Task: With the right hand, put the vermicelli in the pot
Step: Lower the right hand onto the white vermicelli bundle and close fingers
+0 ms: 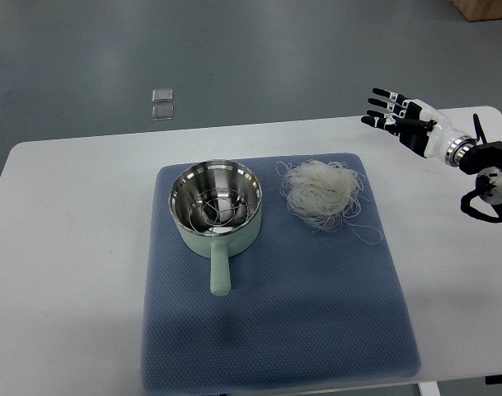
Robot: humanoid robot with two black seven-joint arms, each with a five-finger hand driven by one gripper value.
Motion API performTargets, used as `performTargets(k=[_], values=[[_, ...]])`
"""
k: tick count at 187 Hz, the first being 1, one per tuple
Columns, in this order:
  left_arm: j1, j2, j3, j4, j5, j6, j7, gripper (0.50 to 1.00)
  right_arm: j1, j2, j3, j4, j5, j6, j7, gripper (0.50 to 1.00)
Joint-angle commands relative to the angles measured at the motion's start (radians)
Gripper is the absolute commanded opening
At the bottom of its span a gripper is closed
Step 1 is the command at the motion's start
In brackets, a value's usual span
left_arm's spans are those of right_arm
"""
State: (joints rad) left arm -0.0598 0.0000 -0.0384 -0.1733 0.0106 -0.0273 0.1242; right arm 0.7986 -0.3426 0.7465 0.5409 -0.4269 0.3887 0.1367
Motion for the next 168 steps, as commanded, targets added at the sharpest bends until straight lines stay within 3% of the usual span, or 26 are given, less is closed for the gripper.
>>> performTargets(k=[1,56,85,115,140,150,168], values=[[0.0,0.0,0.0,0.003,0.0,0.0,0.0,1.0,0.005,-0.004,0.001,0.017,-0.101,0.029,0.004,0.926],[0.0,0.0,0.002,0.006,0.002,0.0,0.0,1.0,0.044,-0.039,-0.002,0.131,-0.389,0.078,0.014,0.926],[0.0,0.0,0.002,0.005,0.002,0.001,0.0,1.0,0.079,-0.052,-0.048,0.246,-0.742,0.099,0.015,0.926],[0.0,0.0,0.002,0.005,0.002,0.001,0.0,1.0,0.12,-0.052,-0.162,0.264,-0.886,0.096,0.035,0.924],[0.0,0.0,0.002,0.005,0.002,0.001,0.0,1.0,0.18,-0.047,-0.295,0.264,-0.94,0.07,0.04,0.919],[0.0,0.0,0.002,0.003,0.002,0.001,0.0,1.0,0.197,-0.036,-0.357,0.264,-0.943,0.026,0.04,0.909],[0.0,0.0,0.002,0.0,0.002,0.0,0.0,1.0,0.197,-0.033,-0.4,0.257,-0.975,-0.017,0.038,0.868]])
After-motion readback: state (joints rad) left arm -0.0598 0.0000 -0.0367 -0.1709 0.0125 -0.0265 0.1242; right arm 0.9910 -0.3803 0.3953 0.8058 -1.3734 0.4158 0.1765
